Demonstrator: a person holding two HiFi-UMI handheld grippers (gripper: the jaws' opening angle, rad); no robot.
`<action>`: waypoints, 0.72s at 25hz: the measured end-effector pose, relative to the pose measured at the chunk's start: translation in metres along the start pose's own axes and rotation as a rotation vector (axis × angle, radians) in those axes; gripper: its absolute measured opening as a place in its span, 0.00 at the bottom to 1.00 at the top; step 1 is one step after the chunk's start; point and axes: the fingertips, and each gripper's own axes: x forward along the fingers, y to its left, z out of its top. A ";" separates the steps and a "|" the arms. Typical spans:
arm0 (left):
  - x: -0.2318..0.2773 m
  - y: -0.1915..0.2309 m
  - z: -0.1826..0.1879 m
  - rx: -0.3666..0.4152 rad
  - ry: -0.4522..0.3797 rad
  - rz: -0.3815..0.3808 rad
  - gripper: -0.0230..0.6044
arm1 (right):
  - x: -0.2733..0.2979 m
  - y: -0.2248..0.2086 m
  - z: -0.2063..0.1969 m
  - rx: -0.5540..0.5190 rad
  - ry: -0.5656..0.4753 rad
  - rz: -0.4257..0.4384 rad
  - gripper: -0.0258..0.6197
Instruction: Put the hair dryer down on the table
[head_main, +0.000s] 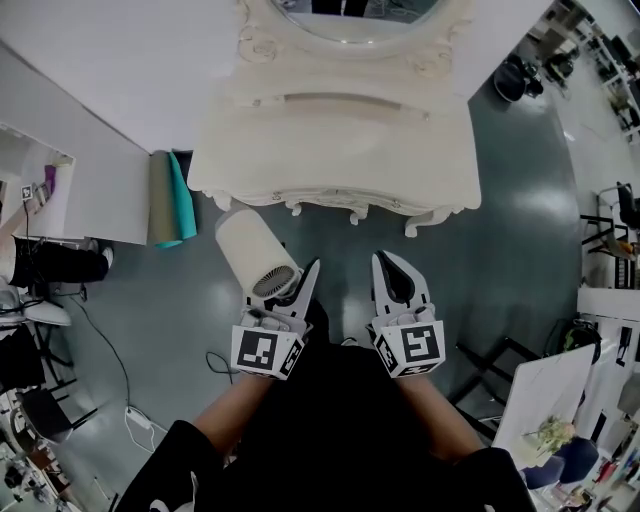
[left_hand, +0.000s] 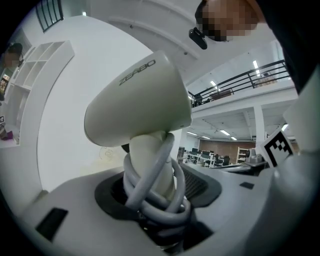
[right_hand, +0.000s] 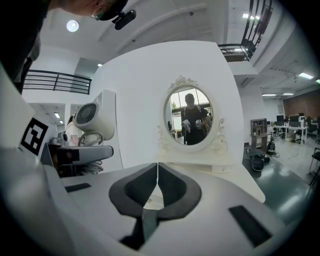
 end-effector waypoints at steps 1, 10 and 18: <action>0.006 0.007 0.002 -0.001 0.002 -0.006 0.44 | 0.009 -0.001 0.003 -0.001 0.001 -0.008 0.07; 0.041 0.046 0.009 -0.024 0.038 -0.084 0.44 | 0.073 0.003 0.033 -0.014 -0.042 -0.068 0.07; 0.064 0.068 0.014 -0.020 0.039 -0.148 0.44 | 0.102 0.001 0.043 -0.017 -0.044 -0.111 0.07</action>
